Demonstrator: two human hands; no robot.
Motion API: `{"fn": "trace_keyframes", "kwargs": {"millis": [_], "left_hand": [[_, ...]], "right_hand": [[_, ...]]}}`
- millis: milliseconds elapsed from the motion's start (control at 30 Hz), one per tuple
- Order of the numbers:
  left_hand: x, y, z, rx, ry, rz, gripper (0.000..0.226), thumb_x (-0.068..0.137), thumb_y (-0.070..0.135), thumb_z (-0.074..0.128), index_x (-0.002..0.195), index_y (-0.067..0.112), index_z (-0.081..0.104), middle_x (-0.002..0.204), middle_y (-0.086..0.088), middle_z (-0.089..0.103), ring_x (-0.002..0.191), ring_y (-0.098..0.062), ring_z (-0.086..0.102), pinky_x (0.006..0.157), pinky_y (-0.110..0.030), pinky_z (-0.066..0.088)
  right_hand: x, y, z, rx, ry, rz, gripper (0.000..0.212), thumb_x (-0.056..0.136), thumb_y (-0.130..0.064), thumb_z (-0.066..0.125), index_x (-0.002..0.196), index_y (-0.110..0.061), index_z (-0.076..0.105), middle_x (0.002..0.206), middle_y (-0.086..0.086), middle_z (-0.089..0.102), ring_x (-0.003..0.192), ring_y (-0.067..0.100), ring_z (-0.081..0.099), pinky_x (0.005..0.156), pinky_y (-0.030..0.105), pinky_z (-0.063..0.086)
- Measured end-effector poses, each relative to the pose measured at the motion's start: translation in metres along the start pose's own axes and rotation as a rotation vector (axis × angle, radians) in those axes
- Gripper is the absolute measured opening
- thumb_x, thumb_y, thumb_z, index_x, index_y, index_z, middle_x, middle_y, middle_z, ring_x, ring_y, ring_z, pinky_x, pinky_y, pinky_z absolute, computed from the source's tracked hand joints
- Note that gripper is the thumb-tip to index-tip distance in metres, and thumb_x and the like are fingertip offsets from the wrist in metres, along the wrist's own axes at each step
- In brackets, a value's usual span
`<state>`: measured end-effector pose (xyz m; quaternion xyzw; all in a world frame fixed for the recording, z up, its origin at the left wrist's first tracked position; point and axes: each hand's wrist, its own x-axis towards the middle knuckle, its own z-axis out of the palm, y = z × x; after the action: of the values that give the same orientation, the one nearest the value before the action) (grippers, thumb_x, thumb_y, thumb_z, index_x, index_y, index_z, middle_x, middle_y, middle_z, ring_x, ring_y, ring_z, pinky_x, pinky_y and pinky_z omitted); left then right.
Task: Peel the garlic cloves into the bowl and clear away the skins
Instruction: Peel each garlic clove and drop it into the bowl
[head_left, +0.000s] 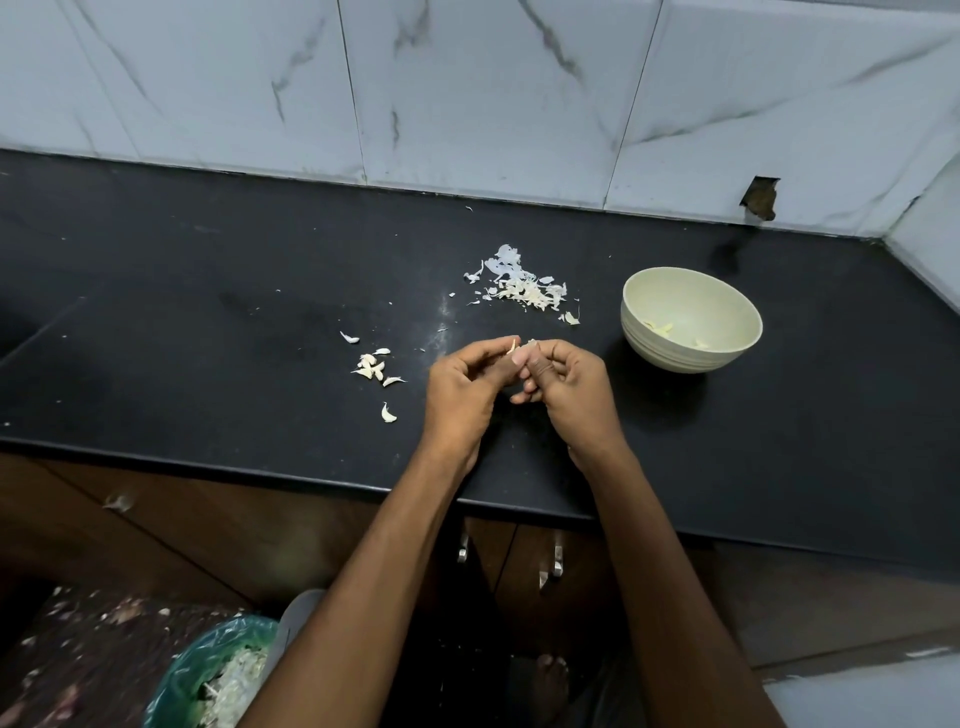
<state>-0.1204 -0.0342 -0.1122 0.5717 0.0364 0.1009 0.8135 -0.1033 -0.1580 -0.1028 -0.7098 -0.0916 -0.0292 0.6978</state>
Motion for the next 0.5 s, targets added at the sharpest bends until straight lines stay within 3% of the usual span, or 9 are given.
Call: {"fn": "trace_keyframes", "kwargs": {"millis": [133, 300, 500], "left_hand": [[-0.0015, 0.0005, -0.0002, 0.071, -0.004, 0.106, 0.027, 0.094, -0.001, 0.071, 0.118, 0.012, 0.073, 0.088, -0.005, 0.076, 0.085, -0.017, 0.070, 0.082, -0.034, 0.060], [-0.0012, 0.0008, -0.0009, 0.090, 0.041, 0.081, 0.014, 0.095, 0.003, 0.070, 0.107, 0.001, 0.077, 0.099, -0.014, 0.079, 0.090, -0.020, 0.072, 0.092, -0.044, 0.058], [0.0010, -0.0011, -0.0011, 0.077, 0.093, 0.054, 0.010, 0.096, 0.001, 0.069, 0.102, 0.001, 0.076, 0.094, -0.016, 0.077, 0.084, -0.017, 0.070, 0.084, -0.036, 0.058]], "right_hand": [[-0.0018, -0.0029, -0.0001, 0.036, -0.017, -0.003, 0.019, 0.105, -0.004, 0.057, 0.094, -0.010, 0.071, 0.073, 0.007, 0.062, 0.062, 0.010, 0.057, 0.060, 0.024, 0.058], [-0.0014, -0.0025, -0.0013, 0.045, -0.035, 0.006, 0.013, 0.105, -0.003, 0.057, 0.099, -0.004, 0.069, 0.073, 0.006, 0.066, 0.065, 0.011, 0.061, 0.063, 0.025, 0.060], [-0.0020, -0.0038, -0.0003, 0.041, -0.081, 0.030, 0.017, 0.105, -0.004, 0.056, 0.094, -0.008, 0.069, 0.072, 0.000, 0.068, 0.065, 0.009, 0.065, 0.066, 0.026, 0.061]]}}
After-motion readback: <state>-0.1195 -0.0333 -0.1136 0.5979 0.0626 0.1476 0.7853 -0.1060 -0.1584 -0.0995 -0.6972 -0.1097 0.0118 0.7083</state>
